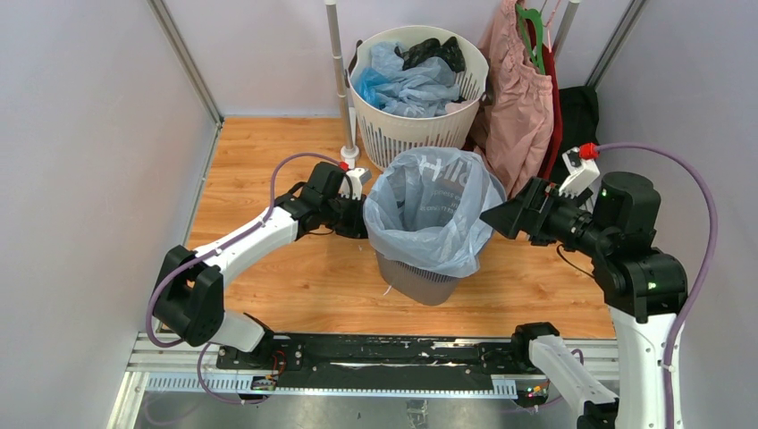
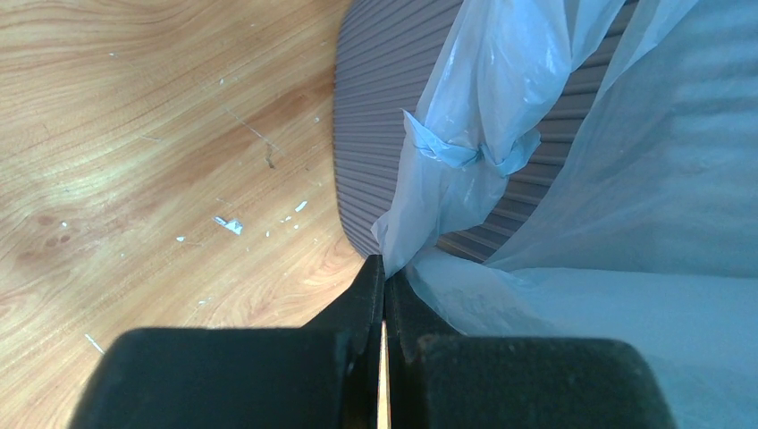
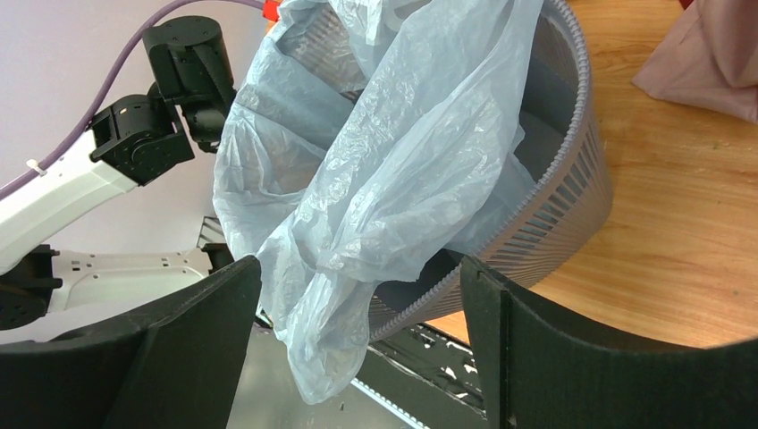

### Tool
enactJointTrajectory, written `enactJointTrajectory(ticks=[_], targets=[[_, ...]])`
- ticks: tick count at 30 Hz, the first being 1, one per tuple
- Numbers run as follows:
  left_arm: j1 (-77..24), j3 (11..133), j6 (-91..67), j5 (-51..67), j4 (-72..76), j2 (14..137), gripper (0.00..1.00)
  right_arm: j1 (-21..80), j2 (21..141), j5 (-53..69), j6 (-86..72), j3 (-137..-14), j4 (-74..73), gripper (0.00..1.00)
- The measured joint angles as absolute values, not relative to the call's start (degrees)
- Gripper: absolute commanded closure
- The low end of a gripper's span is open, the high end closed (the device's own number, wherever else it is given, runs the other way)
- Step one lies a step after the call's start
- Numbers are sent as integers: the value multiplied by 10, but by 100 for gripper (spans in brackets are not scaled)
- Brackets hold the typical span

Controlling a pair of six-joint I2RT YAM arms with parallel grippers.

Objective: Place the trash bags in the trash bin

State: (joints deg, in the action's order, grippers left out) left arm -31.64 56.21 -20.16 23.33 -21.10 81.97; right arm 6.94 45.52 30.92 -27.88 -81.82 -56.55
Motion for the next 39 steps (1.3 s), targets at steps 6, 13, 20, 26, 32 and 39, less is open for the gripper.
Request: enactJointTrajectory(ticks=[6, 13, 20, 26, 32, 39], targets=[[-316, 562, -202, 234, -211, 820, 100, 69, 467, 320, -288, -808, -561, 14], [-316, 562, -202, 234, -211, 820, 100, 69, 479, 320, -290, -800, -552, 31], [-316, 562, -202, 235, -211, 820, 100, 69, 488, 324, -293, -800, -543, 43], [-316, 562, -202, 236, -210, 820, 100, 69, 490, 331, -293, -799, -541, 67], [-316, 562, -202, 238, -207, 820, 100, 70, 484, 335, -292, -793, -542, 100], [-316, 562, -202, 238, -206, 820, 100, 70, 453, 321, -272, -803, -586, 100]])
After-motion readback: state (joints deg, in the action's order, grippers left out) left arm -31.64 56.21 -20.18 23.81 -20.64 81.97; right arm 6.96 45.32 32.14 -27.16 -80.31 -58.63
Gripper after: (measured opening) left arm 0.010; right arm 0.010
